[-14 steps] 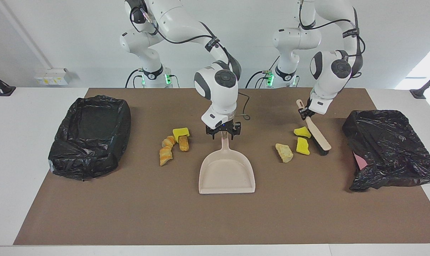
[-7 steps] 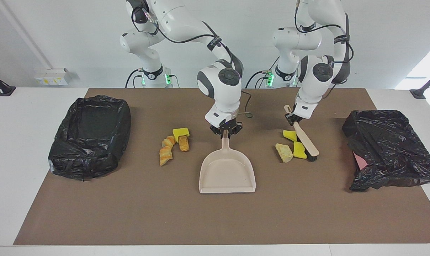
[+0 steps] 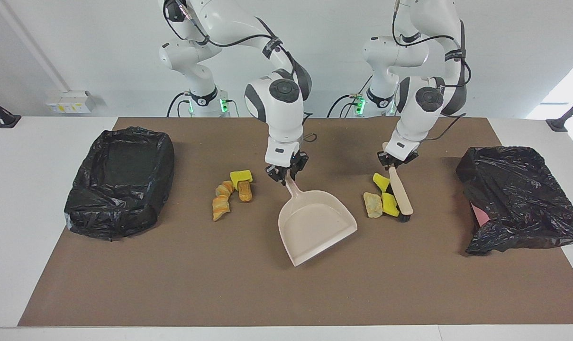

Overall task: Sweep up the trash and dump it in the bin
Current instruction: 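Sweep the yellow sponges into the dustpan with the left gripper's brush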

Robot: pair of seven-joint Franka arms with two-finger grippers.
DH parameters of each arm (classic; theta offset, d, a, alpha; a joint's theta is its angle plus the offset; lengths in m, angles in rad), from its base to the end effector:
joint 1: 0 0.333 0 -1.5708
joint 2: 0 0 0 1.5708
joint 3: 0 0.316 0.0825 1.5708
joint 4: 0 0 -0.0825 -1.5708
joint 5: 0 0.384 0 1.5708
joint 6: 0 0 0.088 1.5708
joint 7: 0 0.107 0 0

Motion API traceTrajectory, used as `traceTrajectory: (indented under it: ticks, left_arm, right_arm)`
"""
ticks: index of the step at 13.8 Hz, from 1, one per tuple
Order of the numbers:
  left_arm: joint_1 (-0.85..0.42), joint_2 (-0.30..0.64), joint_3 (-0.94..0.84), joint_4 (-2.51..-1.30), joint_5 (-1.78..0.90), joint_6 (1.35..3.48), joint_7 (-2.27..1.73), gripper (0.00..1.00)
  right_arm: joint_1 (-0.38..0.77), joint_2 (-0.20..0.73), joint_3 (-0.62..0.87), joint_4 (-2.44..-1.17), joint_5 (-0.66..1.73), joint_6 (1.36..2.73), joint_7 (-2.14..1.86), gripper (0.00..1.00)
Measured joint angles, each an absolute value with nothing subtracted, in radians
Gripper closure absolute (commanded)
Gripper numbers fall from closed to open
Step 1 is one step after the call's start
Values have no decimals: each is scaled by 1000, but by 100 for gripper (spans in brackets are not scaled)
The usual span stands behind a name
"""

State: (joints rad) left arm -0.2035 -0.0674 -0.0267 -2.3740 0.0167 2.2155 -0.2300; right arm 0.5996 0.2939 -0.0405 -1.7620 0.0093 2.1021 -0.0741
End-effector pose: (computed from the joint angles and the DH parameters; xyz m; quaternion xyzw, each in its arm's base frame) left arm 0.4665 -0.1087 0.3427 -0.9989 0.0053 0.0427 0.0175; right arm 0.5426 0.3423 0.4028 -0.9504 -0.3101 -0.0230 0.0039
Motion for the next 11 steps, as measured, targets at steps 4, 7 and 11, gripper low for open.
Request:
traceTrajectory:
  ticks: [4, 7, 11]
  left_arm:
    - [-205, -67, -28, -2374, 17, 2208, -213, 100]
    - [-206, -67, -35, -2374, 17, 2192, -209, 100]
    - [-233, -68, -39, -2373, 17, 2174, -158, 100]
  right_arm:
    - [598, 224, -39, -1868, -24, 2076, -491, 100]
    - [599, 217, -39, -1890, -26, 2076, -719, 100]
    - [638, 219, -35, -1904, -26, 2042, -695, 100]
